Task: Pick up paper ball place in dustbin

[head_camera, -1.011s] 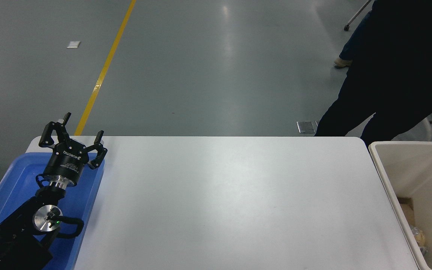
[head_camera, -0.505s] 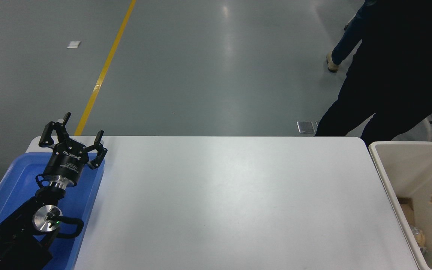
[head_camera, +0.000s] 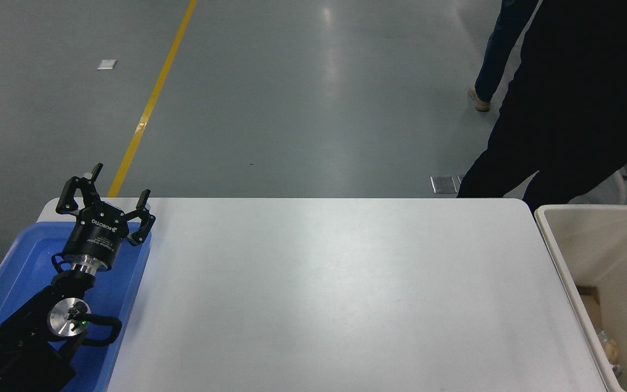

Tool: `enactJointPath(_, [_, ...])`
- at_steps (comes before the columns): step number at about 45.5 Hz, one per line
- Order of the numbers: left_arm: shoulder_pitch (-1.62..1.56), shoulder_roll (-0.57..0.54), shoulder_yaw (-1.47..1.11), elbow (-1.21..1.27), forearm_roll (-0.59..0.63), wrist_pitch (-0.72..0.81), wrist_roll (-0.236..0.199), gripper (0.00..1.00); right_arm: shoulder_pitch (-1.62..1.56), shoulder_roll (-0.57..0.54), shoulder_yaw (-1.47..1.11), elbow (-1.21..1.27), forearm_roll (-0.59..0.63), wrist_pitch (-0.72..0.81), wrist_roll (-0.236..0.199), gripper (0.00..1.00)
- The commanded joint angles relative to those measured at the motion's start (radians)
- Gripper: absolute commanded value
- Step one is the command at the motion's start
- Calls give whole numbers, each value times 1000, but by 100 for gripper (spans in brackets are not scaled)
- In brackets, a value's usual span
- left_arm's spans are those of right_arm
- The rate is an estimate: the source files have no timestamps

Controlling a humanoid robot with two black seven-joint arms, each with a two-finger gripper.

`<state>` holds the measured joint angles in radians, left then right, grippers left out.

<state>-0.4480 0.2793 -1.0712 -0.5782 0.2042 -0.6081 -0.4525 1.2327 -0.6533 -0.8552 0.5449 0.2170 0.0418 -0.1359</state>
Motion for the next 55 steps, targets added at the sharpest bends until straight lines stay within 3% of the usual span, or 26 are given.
enactJointPath(1, [0,0,0,0,0,-1,0,98,476,-80,-146,398,-70,85,-1,100])
enactJointPath(9, [0,0,0,0,0,-1,0,98,715,-81,-151,569,-229,193,-4,100])
enactJointPath(24, [0,0,0,1,0,1,0,98,1148,-80,-272,1018,-332,590,-8,100])
enactJointPath(33, [0,0,0,1,1,1,0,98,1231,-66,-274,1063,-346,708,-10,100])
enactJointPath(55, [0,0,0,1,0,-1,0,98,1232,12,-281,1047,-485,717,-13,100])
